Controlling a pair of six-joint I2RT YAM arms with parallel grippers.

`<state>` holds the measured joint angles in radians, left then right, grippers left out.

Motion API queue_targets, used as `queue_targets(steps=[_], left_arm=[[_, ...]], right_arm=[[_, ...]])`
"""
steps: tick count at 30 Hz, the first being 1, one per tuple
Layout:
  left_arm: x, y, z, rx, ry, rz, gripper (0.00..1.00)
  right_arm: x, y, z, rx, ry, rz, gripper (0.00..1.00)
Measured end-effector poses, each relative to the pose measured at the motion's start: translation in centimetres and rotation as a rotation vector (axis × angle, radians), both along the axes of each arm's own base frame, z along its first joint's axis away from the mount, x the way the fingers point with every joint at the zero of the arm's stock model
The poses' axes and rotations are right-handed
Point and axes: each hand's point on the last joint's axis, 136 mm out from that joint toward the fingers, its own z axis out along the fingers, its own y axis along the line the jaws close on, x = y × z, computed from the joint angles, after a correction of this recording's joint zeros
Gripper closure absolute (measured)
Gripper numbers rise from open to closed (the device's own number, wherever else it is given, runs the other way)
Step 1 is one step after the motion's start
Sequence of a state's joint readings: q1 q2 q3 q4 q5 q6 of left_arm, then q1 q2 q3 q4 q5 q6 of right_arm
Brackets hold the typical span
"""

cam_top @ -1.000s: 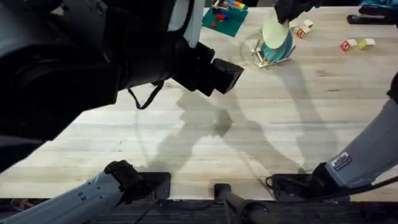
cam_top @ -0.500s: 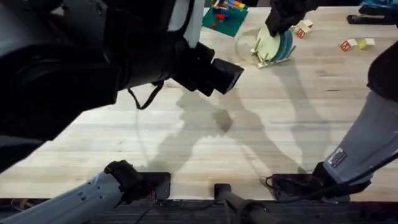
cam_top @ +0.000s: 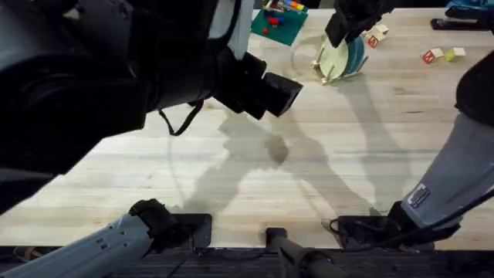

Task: Pick up the plates from the table one by one and place each into a slot on the dish rack.

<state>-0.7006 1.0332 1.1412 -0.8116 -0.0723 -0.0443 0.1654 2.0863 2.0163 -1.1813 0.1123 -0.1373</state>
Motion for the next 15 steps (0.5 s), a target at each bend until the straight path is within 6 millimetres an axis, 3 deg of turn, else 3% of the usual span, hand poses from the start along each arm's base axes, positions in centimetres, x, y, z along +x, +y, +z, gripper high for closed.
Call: queue_targets(steps=[4,7,10,14,15], left_arm=[[0.0,0.0,0.0,0.000,0.000,0.000,0.007],[0.0,0.0,0.0,0.000,0.000,0.000,0.007],[0.0,0.0,0.0,0.000,0.000,0.000,0.008],[0.0,0.0,0.0,0.000,0.000,0.000,0.007],[0.0,0.0,0.0,0.000,0.000,0.000,0.007]], right_arm=[[-0.2,0.0,-0.1,-0.001,0.010,0.000,0.727],[-0.6,0.0,-0.1,-0.002,0.022,-0.004,0.544],[-0.9,-0.1,0.3,-0.004,0.023,-0.006,0.502],[-1.8,-0.2,2.9,0.002,-0.014,-0.012,0.084],[-2.2,-0.2,4.0,0.005,-0.034,-0.009,0.024]])
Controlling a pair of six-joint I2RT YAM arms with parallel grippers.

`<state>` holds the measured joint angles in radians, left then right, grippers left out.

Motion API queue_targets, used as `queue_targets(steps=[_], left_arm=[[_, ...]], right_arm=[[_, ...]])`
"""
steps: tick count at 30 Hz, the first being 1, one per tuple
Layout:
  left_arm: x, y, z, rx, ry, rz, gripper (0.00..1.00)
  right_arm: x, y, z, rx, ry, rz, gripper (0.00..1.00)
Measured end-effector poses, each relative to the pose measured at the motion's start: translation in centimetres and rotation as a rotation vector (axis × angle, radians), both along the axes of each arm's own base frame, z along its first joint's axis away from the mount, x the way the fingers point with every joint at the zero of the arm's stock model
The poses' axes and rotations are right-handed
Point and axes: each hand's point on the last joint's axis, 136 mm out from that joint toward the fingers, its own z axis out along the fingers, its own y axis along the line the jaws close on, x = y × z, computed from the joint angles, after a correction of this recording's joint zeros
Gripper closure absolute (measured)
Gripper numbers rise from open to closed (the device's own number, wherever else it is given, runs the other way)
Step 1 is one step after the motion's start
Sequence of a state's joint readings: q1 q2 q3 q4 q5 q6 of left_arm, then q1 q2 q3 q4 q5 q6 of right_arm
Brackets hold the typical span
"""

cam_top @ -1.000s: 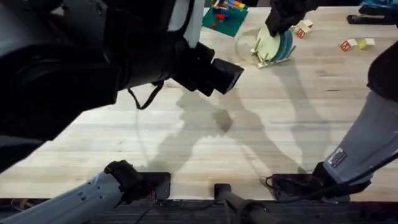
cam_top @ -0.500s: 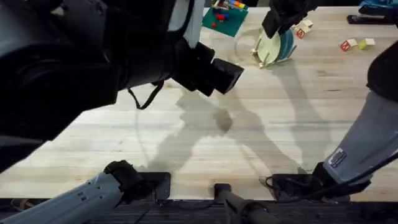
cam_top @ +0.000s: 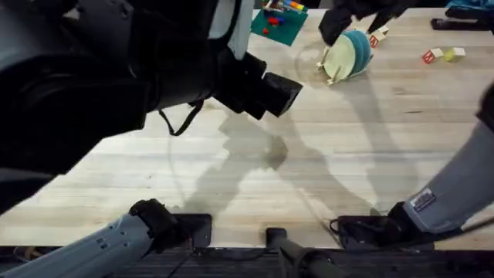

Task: Pick up the plates from the table one by one and place each into a slot on the dish rack.

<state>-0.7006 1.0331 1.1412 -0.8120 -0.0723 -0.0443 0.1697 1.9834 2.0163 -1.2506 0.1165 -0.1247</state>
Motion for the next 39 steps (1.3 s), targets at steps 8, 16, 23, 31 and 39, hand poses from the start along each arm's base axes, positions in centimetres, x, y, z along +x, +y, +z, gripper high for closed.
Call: queue_targets(steps=[8,16,23,31,39], left_arm=[[0.0,0.0,0.0,0.000,0.000,0.000,0.007],[0.0,0.0,0.0,0.000,0.000,0.000,0.006],[0.0,0.0,0.0,0.000,0.000,0.000,0.007],[0.0,0.0,0.0,0.000,0.000,0.000,0.008],[0.0,0.0,0.0,0.000,0.000,0.000,0.008]], right_arm=[[-4.3,0.8,7.7,0.026,-0.132,0.038,0.005],[-9.1,1.1,11.9,0.050,-0.183,0.048,0.005],[-13.3,0.1,14.8,0.071,-0.235,0.025,0.005],[-17.7,-1.0,12.7,0.096,-0.254,-0.021,0.005],[-21.2,-1.3,9.3,0.135,-0.218,-0.043,0.005]])
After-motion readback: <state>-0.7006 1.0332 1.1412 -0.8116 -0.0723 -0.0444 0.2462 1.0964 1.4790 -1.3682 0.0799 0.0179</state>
